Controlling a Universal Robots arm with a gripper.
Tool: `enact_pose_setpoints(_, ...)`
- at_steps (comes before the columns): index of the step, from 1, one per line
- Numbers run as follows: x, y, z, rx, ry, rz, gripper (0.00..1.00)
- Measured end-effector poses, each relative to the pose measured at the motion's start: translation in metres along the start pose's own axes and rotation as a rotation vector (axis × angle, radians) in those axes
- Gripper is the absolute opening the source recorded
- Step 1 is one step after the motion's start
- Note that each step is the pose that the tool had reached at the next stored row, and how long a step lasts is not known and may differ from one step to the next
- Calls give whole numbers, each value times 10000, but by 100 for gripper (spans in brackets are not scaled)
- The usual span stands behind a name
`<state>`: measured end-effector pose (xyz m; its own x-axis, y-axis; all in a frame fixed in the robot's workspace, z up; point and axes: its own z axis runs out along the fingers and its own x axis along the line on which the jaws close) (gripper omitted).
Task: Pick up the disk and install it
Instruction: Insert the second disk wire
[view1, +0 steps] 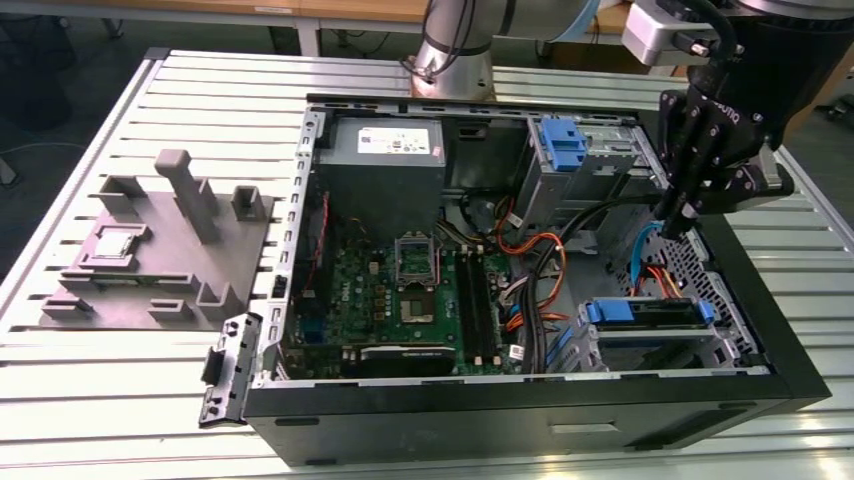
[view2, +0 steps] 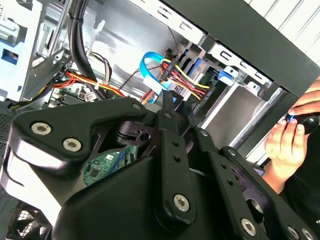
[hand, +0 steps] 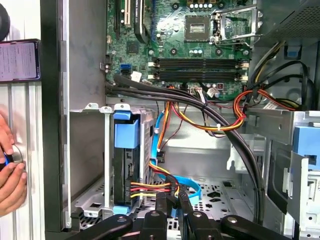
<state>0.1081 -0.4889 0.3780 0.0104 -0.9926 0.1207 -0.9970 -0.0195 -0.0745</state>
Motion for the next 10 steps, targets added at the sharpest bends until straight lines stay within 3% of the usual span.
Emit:
enact_pose_setpoints(7,-1,-2,3,0,-1,-2,24)
enact_pose_setpoints(10,4,-5,-36,0,-10,-1,24)
